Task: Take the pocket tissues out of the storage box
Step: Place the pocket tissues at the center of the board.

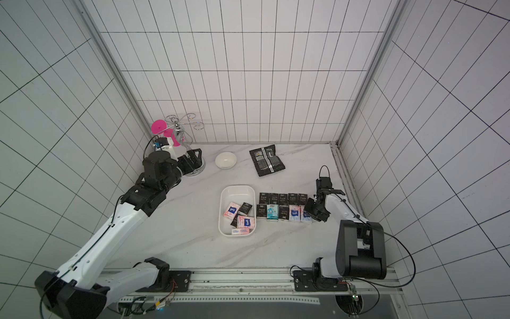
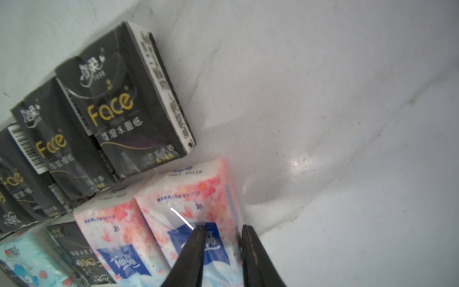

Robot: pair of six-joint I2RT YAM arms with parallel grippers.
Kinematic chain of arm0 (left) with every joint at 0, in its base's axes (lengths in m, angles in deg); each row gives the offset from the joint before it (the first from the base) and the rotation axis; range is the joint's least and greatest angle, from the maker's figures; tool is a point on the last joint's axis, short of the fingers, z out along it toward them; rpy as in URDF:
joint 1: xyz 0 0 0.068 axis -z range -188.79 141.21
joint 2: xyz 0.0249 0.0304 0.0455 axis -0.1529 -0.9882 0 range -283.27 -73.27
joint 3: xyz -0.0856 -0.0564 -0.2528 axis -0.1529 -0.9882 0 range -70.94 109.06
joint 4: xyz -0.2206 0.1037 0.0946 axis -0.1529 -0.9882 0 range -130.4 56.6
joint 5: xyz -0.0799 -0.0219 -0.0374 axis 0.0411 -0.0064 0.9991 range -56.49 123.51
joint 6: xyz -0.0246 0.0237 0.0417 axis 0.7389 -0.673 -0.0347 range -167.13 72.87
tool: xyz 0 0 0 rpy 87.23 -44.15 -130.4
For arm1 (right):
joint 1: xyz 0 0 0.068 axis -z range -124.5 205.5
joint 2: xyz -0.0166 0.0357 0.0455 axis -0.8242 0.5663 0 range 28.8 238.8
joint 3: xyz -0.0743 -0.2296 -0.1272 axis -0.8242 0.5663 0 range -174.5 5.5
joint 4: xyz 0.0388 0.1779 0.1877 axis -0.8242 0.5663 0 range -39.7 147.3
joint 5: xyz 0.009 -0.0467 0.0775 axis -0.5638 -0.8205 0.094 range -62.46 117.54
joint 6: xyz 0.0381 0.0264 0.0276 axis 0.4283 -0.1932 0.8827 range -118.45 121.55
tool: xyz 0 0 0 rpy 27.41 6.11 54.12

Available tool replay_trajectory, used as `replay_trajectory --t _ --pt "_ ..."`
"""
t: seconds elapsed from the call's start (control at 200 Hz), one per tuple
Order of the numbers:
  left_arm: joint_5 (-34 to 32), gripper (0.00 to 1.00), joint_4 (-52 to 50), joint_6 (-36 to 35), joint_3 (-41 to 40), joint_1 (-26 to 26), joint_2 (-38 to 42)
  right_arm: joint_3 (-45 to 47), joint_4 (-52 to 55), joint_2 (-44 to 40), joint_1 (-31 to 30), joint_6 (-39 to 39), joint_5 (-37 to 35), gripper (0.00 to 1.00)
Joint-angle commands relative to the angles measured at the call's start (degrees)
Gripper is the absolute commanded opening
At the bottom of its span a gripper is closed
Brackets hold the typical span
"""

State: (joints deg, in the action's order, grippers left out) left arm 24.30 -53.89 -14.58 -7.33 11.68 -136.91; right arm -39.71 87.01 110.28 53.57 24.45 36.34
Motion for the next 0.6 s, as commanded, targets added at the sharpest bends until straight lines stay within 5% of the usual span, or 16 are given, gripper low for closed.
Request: replay_trajectory --t 0.0,0.595 --pt "-0.19 0.99 0.32 -0.12 0.52 -0.08 -0.3 -2.73 -0.45 1.12 -0.52 -0.63 -0.77 0.29" --pt "-0.45 0.99 -0.06 -0.21 0.63 -0.08 -0.1 -4.45 2.4 0.97 -1.58 -2.63 -2.56 0.29"
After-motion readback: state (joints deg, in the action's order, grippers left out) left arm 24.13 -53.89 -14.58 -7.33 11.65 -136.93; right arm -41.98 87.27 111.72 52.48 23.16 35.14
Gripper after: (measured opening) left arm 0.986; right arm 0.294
